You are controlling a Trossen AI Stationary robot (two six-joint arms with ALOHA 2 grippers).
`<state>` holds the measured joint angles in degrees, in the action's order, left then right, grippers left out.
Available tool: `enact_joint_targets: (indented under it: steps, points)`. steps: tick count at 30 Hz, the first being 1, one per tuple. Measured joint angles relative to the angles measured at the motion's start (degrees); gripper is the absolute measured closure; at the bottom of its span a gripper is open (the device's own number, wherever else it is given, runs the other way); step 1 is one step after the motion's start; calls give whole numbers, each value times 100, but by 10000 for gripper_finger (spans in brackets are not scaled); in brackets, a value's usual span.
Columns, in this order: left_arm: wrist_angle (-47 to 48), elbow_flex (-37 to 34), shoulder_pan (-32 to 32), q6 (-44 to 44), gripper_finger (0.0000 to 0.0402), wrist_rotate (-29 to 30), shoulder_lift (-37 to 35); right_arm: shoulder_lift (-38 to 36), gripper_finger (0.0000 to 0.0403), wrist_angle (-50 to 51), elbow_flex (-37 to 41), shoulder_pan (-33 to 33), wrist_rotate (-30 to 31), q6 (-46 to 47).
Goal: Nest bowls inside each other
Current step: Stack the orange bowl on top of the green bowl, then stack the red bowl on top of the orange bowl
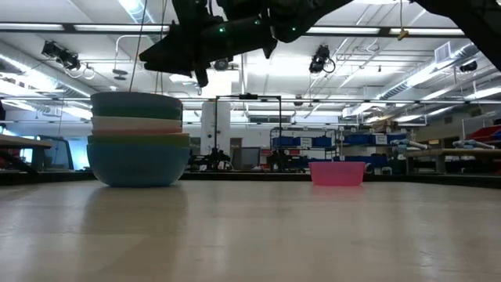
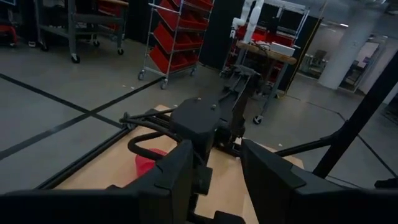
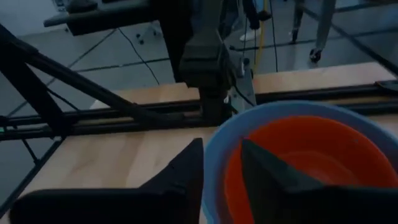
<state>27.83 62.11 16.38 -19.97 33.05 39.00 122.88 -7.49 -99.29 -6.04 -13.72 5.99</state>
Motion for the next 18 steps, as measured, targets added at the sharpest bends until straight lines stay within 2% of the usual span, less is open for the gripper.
enact_joint_targets:
  steps: [4,7,10,14,18]
  points:
    - [-10,0,0,-48,257,-3,0,-274,293,747,4,3,115,-79]
    - [4,0,0,-140,257,-20,0,-617,294,1866,-4,6,385,-240]
    - [50,0,2,-168,257,-19,0,-955,295,3258,-2,29,1017,-434]
    - [100,-1,1,-170,257,-19,0,-1392,296,5263,-9,106,2204,-460]
    - [121,0,2,-170,257,-19,0,-1500,296,6924,228,-49,2710,-126]
